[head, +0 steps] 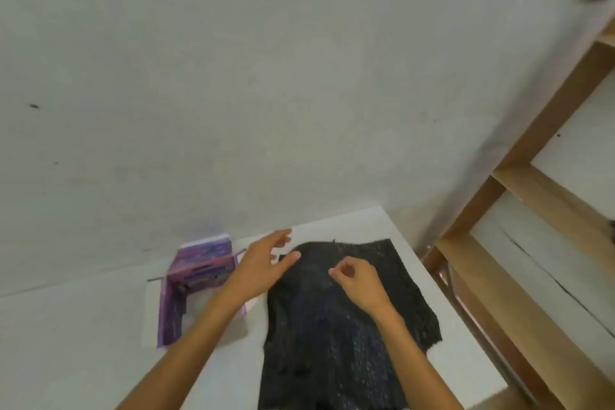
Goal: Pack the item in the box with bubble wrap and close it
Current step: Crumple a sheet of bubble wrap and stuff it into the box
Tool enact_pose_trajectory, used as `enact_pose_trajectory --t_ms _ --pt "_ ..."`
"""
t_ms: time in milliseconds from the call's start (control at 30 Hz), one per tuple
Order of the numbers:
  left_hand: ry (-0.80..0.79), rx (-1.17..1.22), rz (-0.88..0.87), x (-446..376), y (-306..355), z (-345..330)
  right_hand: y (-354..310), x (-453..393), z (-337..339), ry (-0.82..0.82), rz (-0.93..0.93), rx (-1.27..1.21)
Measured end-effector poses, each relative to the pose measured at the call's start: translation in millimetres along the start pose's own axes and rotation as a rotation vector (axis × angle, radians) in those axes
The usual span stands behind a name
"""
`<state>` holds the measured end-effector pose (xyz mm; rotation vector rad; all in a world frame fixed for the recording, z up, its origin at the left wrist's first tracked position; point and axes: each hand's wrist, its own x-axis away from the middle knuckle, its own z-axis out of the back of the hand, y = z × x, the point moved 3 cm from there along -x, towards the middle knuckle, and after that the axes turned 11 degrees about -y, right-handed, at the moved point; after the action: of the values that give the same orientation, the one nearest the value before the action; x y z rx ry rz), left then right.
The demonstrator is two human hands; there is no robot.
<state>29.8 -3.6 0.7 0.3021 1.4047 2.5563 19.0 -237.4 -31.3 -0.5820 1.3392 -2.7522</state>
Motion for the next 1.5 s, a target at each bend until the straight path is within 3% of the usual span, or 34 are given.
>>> enact_pose_trajectory --t_ms 200,367,500,567,767,900,1067,1200,1300,1500 --pt "-0.328 0.134 0.459 14 -74 -101 104 14 -31 0.007 -0.38 0.092" --pt "-0.131 0.201 0.737 17 -111 -136 141 13 -42 -0.035 -0.391 0.401" --pt "-0.022 0.501 0.942 22 -124 -151 158 6 -46 -0.154 -0.381 0.525" --pt "0.039 0.533 0.978 23 -125 -156 163 3 -45 -0.15 -0.368 0.563" --pt "0.103 0.264 0.779 18 -115 -150 159 -3 -36 -0.171 -0.293 0.674" --pt "0.137 0.111 0.638 15 -96 -135 144 -1 -15 -0.106 -0.142 0.624" --pt "0.134 0.086 0.562 8 -82 -119 118 6 16 -0.172 -0.04 0.279" --pt "0.168 0.117 0.498 3 -65 -109 98 11 31 -0.01 -0.007 -0.003" --pt "0.066 0.133 0.363 1 -44 -106 78 9 35 0.077 0.045 -0.209" --pt "-0.149 0.112 0.138 1 -6 -102 15 3 29 0.013 0.089 -0.495"
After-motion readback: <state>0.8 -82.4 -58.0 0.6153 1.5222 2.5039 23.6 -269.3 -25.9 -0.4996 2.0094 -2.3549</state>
